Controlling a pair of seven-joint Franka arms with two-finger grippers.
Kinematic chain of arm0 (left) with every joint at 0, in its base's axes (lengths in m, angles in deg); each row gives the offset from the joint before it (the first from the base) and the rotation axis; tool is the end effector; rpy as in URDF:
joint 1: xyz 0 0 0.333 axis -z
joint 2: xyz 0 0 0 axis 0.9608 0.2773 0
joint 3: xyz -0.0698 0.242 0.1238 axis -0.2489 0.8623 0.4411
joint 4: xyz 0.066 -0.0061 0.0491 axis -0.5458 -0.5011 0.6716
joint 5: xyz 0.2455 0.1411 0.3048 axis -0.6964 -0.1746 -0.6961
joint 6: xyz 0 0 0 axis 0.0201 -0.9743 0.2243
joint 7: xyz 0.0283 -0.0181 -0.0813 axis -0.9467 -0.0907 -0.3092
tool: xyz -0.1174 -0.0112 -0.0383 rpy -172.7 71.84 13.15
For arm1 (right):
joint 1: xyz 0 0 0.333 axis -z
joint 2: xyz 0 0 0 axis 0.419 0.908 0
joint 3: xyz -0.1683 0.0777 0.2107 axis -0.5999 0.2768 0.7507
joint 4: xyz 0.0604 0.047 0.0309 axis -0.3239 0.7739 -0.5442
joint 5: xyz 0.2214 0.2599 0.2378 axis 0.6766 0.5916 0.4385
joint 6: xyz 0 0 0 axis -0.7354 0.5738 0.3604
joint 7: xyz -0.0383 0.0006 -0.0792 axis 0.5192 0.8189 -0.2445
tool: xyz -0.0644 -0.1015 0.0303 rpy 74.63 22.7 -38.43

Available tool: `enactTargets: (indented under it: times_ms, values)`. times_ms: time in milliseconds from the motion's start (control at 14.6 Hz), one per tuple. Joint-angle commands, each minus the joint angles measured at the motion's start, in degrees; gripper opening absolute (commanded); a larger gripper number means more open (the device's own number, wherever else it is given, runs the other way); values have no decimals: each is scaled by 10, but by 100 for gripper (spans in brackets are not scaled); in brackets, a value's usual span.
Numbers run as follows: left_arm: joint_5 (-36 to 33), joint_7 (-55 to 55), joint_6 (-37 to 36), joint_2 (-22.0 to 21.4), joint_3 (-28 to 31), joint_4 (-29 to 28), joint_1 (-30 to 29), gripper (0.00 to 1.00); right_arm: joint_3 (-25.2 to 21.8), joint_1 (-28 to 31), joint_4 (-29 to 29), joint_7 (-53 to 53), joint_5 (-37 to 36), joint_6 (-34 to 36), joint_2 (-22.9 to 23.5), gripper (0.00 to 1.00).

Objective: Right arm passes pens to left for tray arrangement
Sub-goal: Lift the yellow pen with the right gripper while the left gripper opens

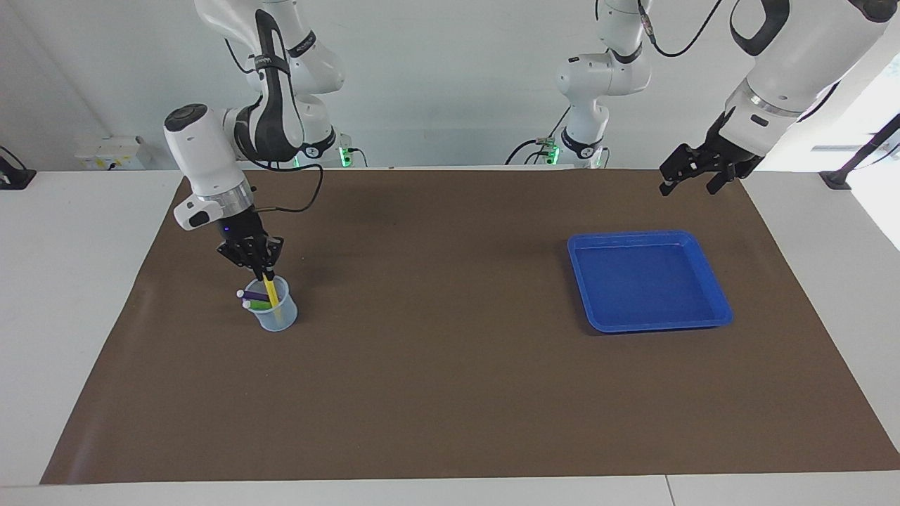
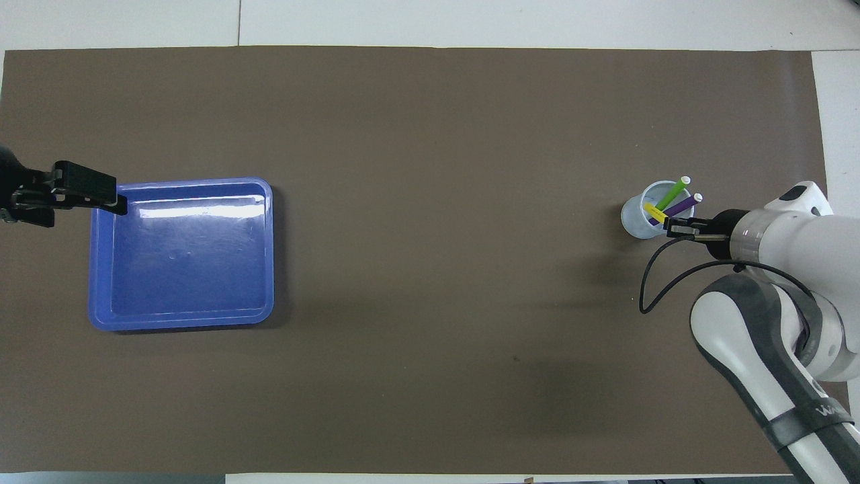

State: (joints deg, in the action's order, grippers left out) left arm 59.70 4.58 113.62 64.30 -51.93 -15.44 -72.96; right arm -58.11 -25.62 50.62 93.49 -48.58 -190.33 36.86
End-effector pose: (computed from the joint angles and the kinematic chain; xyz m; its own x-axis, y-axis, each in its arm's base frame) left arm 0.5701 -0.0632 0.5729 0.9907 0.1113 -0.0781 0.1213 -0.9831 0.1371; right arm 0.5400 -0.0182 0.3178 0.9541 -0.1222 0.2733 -0.0860 -0.9863 -0.1407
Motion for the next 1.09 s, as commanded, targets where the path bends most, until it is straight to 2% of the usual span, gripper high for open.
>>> enactTargets:
  times_ms: [0, 137, 273, 615, 751, 888, 1025]
  values:
    - [29, -130, 32, -12, -6, -18, 4, 100, 2, 5, 3, 16, 15, -12, -3, 0]
    - [60, -249, 71, -13, -7, -27, 21, 100, 2, 5, -19, 17, 15, 18, -13, 0]
    - [90, -347, 118, -13, -7, -35, 25, 100, 1, 5, -59, 14, 15, 107, -34, 0]
    - [153, -545, 169, -9, -8, -36, 49, 100, -8, 5, -168, 5, 14, 310, -65, 0]
    - [189, -613, 173, -9, -11, -36, 49, 100, -3, 5, -209, 1, 14, 363, -66, 0]
    - [229, -662, 173, -9, -11, -40, 49, 100, 5, 4, -248, -46, 16, 406, -61, 0]
    - [273, -680, 169, -6, -11, -44, 49, 100, 34, 4, -269, -110, 87, 415, -53, 0]
